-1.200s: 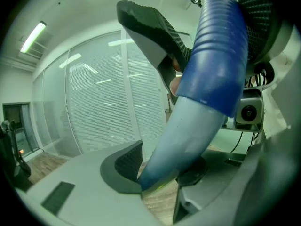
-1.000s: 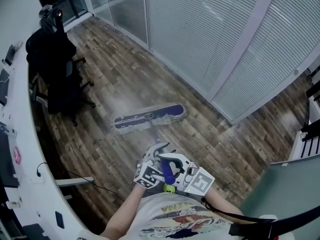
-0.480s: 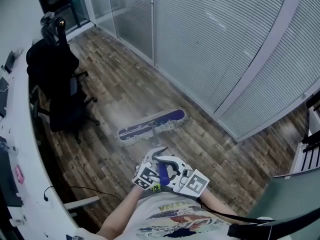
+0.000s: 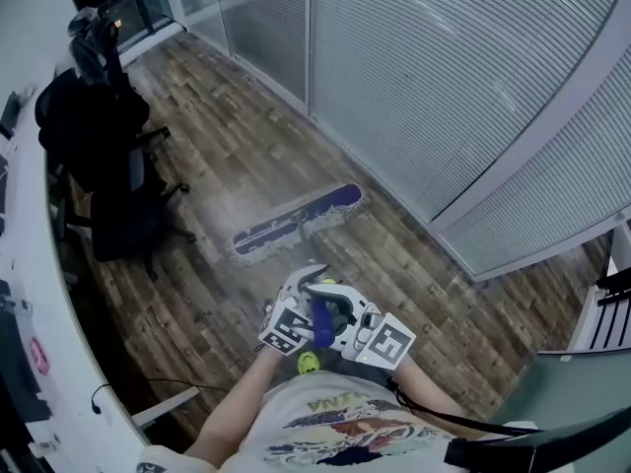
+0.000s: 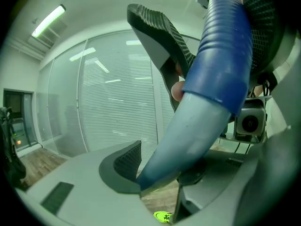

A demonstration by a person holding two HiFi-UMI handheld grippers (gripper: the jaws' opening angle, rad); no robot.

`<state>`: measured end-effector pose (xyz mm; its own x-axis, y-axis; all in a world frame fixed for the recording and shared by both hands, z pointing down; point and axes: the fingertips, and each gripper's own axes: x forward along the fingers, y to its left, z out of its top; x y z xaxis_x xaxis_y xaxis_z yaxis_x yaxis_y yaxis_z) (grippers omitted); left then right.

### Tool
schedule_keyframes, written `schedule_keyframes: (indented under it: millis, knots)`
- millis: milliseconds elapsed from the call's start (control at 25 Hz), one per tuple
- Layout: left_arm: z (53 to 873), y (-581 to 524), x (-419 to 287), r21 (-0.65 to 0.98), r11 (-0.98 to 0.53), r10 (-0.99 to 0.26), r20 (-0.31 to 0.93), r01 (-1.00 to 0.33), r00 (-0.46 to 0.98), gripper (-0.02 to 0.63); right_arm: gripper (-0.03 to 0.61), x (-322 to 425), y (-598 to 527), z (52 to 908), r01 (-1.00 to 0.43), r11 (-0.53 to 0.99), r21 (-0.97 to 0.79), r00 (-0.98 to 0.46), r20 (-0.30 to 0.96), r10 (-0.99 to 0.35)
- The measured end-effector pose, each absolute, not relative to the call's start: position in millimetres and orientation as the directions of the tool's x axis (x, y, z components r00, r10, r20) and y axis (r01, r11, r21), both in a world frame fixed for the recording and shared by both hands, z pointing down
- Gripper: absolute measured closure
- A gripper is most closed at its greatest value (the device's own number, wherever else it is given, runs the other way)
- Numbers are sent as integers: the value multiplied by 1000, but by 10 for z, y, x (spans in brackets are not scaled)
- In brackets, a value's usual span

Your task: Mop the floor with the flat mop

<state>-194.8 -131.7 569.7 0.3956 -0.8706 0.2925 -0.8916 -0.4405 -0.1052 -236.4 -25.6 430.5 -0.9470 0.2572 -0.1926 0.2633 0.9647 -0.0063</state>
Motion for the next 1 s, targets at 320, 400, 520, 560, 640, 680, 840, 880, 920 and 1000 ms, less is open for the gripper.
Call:
schedule_keyframes:
  millis: [320,400,520,560,640,680,840,880,920,1000]
  knots:
    - [5723,-2782,-2809,-111,-399,-881,322,-910,347,476,327,-3158,-1691,4403,338,941,15,-924,-184,335]
    - [5727,-3200,-3019,-118,-392,-882,332,-913,335,477,325,-3344,-2112,4428,349,937,0,-923,-176,343]
    - [5730,-3822,-3314,-120,-367,-891,331,-923,311,476,322,-3601,-2734,4479,362,932,-21,-921,-164,353]
    - [5744,-4000,-3407,-120,-357,-894,332,-926,302,476,322,-3681,-2914,4504,369,929,-22,-919,-159,362]
    - [5777,-4284,-3564,-127,-349,-894,341,-928,290,476,321,-3810,-3209,4572,379,924,-41,-919,-134,371]
    - [5792,-4398,-3620,-134,-353,-892,348,-926,290,476,321,-3857,-3331,4615,377,924,-59,-922,-116,369]
    - [5888,-4614,-3697,-146,-375,-880,368,-915,302,476,319,-3931,-3575,4731,344,933,-107,-938,-85,337]
    - [5905,-4603,-3691,-146,-376,-879,369,-915,302,476,319,-3923,-3569,4750,334,936,-113,-942,-80,327]
    - [5922,-4573,-3680,-146,-374,-879,370,-916,300,476,319,-3907,-3542,4768,324,939,-120,-946,-74,317]
    - [5956,-4460,-3651,-142,-364,-882,370,-921,292,476,321,-3861,-3432,4802,303,944,-132,-953,-62,297]
